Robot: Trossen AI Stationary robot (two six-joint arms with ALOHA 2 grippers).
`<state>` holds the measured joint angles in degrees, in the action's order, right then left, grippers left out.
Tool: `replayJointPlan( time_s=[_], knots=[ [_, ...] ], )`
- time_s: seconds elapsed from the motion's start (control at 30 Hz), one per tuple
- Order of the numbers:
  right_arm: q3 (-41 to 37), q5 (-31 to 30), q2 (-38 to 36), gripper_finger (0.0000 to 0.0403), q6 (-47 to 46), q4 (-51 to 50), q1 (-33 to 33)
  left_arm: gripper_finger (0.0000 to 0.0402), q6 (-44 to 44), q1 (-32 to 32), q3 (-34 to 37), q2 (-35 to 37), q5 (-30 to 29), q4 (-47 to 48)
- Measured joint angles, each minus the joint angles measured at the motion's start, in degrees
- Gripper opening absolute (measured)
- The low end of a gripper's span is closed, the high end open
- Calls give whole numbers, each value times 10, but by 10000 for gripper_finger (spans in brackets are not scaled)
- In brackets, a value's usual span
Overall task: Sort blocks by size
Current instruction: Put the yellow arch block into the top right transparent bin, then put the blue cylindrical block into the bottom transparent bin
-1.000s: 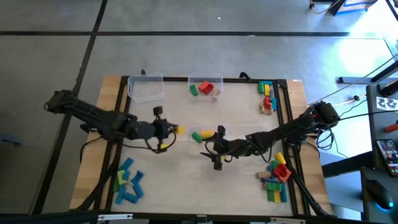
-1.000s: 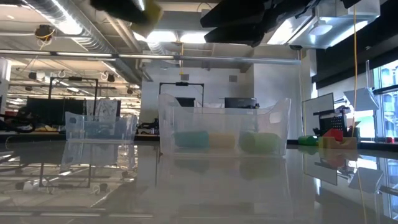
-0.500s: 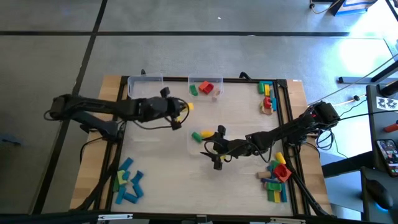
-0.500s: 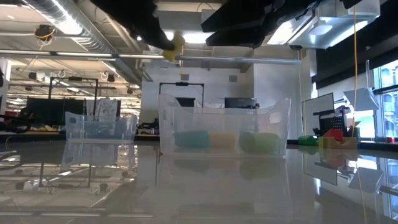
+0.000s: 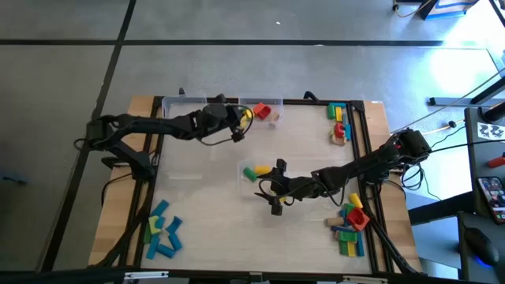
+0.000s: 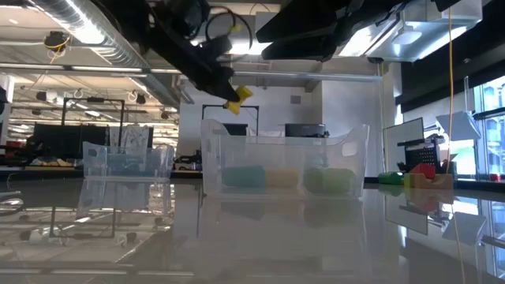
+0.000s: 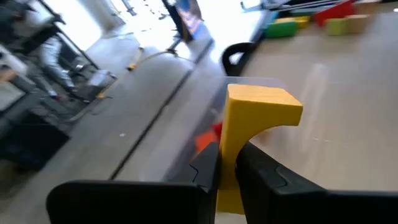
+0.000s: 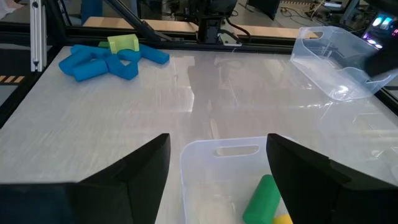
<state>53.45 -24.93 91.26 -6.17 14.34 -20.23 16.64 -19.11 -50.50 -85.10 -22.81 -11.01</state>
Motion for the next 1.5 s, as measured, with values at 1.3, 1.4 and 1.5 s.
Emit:
replayJointPlan(
  time_s=[1.3,1.4,1.5],
  knots=[
    [0,-2,0,264,0,-13,0,172,1,-90,-69,-88,115,-5],
    [0,-2,0,264,0,-13,0,172,1,-72,-69,-52,115,42],
    [0,-1,0,264,0,-14,0,172,3,-53,-69,-12,115,96]
  ],
)
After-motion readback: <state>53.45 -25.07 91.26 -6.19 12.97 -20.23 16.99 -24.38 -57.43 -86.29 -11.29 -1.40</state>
